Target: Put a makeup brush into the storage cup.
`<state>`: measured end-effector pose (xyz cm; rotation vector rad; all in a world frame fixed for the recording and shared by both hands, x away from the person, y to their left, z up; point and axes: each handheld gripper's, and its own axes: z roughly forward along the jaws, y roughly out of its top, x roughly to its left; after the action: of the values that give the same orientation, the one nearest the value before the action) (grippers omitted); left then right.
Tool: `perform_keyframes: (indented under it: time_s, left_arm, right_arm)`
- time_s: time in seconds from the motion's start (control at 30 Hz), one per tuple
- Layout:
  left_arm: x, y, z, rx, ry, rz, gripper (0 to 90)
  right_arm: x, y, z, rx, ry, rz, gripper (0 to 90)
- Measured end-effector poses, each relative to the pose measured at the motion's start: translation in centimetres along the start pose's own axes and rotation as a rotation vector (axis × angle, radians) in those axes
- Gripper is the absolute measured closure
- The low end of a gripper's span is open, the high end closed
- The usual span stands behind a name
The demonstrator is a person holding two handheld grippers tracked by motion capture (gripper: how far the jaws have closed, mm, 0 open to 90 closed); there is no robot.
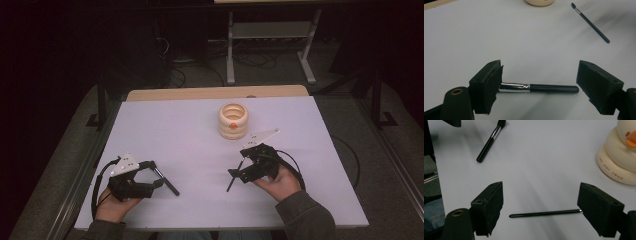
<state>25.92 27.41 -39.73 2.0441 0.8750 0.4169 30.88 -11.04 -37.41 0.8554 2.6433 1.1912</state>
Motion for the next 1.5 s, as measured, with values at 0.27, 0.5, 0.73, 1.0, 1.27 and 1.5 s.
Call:
perform_keyframes:
  time_s: [0.27, 0.5, 0.73, 1.0, 1.27, 1.5]
  left_arm:
    - [0.1, 0.1, -0.2, -0.001, 0.001, 0.009, 19.5]
    - [0.3, 0.0, -0.4, 0.001, 0.009, 0.013, 19.5]
    - [0.6, 0.0, -0.7, 0.001, 0.021, 0.012, 19.6]
    - [1.0, -0.2, -1.1, -0.001, 0.029, -0.003, 19.6]
    - [1.1, -0.2, -1.3, -0.008, 0.033, -0.018, 19.5]
    - [1.2, -0.3, -1.3, -0.002, 0.036, 0.0, 19.5]
  right_arm:
    - [1.5, 2.2, 1.5, 0.011, 0.049, -0.03, 20.0]
    - [2.6, 3.7, 3.2, 0.033, 0.071, -0.064, 20.3]
    - [4.0, 5.3, 5.8, 0.041, 0.103, -0.1, 21.3]
    - [5.6, 6.5, 9.2, 0.093, 0.122, -0.116, 22.7]
    - [7.0, 7.1, 12.5, 0.117, 0.13, -0.122, 25.6]
    - [8.0, 7.3, 14.9, 0.118, 0.141, -0.122, 30.0]
